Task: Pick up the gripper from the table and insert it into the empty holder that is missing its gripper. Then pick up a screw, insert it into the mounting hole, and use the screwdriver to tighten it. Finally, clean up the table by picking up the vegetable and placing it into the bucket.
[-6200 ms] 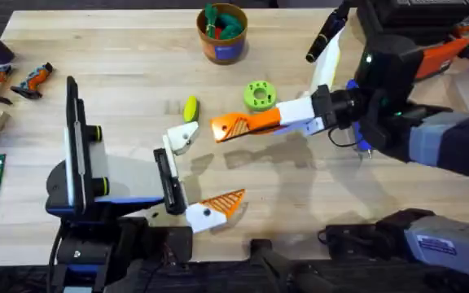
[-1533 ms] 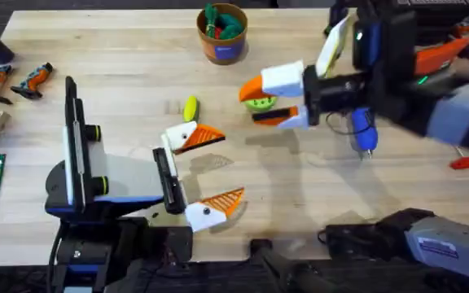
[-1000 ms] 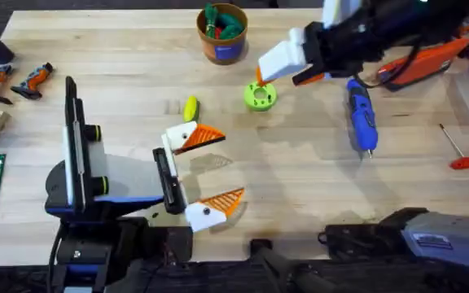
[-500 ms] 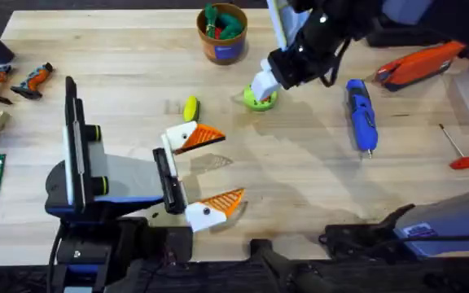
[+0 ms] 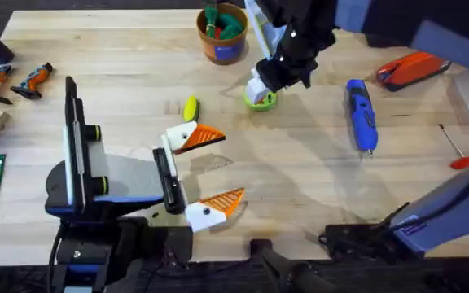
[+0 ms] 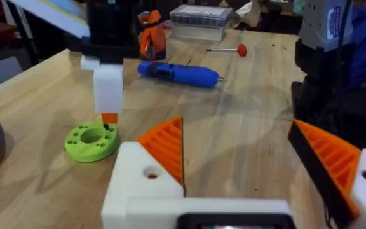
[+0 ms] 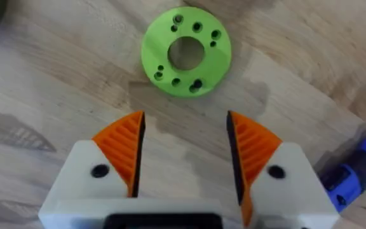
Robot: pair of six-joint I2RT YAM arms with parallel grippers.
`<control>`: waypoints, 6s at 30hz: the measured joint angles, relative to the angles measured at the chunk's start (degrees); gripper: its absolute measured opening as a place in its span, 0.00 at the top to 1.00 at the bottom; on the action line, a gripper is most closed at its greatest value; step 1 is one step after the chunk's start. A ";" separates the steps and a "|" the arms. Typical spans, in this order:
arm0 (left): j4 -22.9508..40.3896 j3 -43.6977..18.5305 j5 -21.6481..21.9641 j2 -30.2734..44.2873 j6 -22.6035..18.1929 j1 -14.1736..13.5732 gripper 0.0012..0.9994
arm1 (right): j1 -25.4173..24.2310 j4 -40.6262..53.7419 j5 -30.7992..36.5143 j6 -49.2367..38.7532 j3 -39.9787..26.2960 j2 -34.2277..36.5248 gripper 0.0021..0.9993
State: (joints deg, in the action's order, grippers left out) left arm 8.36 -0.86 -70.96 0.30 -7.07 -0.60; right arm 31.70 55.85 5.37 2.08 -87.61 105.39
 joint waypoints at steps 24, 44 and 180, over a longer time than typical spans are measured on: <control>0.00 0.00 0.00 0.01 0.00 0.00 0.01 | -0.81 -4.01 1.07 -0.87 0.00 6.25 0.45; 0.00 0.00 0.00 0.01 0.00 0.00 0.01 | -0.98 -5.25 1.07 -0.84 -0.13 8.24 0.62; 0.00 0.00 0.00 0.01 0.00 0.00 0.01 | 31.61 25.34 -4.59 -9.84 -35.95 5.26 1.00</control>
State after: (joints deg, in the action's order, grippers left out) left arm 8.36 -0.86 -70.96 0.31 -7.07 -0.60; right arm 63.31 81.19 0.78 -7.76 -123.57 110.65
